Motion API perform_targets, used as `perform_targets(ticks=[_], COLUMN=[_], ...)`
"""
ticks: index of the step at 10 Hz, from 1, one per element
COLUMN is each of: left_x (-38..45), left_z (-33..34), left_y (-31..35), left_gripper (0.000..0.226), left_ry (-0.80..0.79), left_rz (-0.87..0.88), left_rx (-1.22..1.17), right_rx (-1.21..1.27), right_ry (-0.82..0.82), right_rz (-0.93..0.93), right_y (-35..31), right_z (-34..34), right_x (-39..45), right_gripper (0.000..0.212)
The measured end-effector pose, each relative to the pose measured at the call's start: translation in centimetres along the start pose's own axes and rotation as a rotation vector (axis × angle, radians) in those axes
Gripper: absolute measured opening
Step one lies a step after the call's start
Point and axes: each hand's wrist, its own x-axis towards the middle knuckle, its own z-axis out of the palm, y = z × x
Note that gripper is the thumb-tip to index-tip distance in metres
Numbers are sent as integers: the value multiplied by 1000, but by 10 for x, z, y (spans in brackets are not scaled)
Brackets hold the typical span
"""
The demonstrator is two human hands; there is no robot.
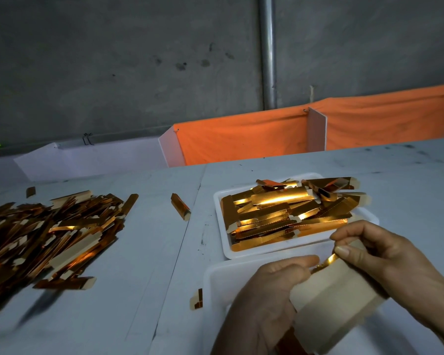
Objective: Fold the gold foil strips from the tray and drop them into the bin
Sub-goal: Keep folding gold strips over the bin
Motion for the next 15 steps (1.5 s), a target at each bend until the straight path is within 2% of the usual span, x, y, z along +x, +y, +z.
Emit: perform_targets(ticks=[1,2,3,4,5,6,7,8,9,10,11,12,13,14,15], left_x=[-1,-5,-2,-2,-4,-5,-4,-3,-3,-4,-3,0,3,4,3], left_z=[1,7,5,4,-2,-4,-6,-8,-11,-10,-7,-4,1,10,16], left_y=[-3,8,6,8,10,10,9,9,7,6,1,0,-1,1,4], left_gripper=[28,28,26,28,29,32,23,16,14,19,31,12,16,16,27], left_ry=[-24,-1,76,11,-67,-111,-84,-40,-52,-69,-10,115,218,239,285], left_rz=[-19,-75,-98,-108,-44,-91,-215,-269,-288,-252,-184,-161,-142,-88,-12], left_rx=[42,277,316,160,70,120,212,314,289,200,195,89,19,30,99], right_rx=[-8,23,78,74,81,87,61,7,-22,-12,45,307,384,390,415], right_ry=[-11,0,12,2,2,-8,-15,-42,-49,-88,-117,86,32,-323,-411], right_rz=[-4,23,45,53,64,63,63,79,80,66,38,87,253,384,340], right_y=[0,0,-1,-3,-5,-7,-7,-6,-7,-8,-9,-2,9,9,6], right_z=[0,0,-2,-2,-3,-4,-5,-3,-2,1,4,-5,-17,-11,-6], right_x=[0,0,0,-1,0,-2,-3,-4,-3,-2,-3,2,0,0,3], right_gripper=[21,18,14,14,14,14,15,12,12,16,30,32,22,37,38])
